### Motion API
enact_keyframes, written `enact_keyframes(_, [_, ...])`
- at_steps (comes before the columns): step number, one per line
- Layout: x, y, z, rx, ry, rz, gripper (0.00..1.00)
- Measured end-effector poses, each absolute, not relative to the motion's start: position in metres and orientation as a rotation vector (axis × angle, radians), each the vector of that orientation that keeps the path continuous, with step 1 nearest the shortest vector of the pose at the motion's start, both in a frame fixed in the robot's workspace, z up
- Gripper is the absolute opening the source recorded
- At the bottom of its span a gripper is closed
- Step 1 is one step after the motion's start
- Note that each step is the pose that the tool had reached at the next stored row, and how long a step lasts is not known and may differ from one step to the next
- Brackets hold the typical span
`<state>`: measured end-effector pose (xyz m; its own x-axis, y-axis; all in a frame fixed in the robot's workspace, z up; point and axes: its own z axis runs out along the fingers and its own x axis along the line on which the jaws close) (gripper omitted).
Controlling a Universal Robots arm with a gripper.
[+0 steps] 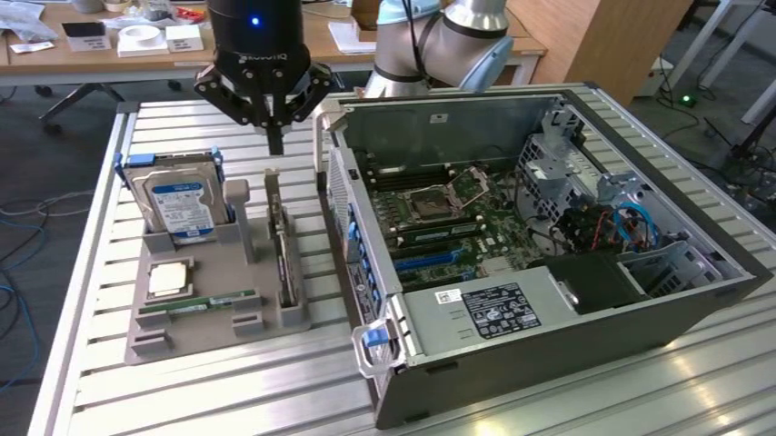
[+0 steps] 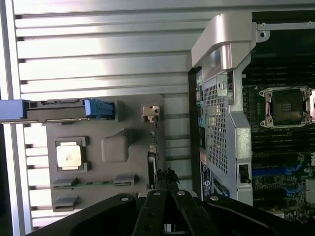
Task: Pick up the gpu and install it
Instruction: 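Reach for the gpu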
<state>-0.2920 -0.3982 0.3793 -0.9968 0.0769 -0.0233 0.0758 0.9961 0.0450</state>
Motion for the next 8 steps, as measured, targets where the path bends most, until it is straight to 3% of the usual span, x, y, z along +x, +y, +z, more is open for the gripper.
enact_keyframes(8, [-0.2938, -0.3982, 0.3776, 0.120, 3.113, 0.069, 0.11])
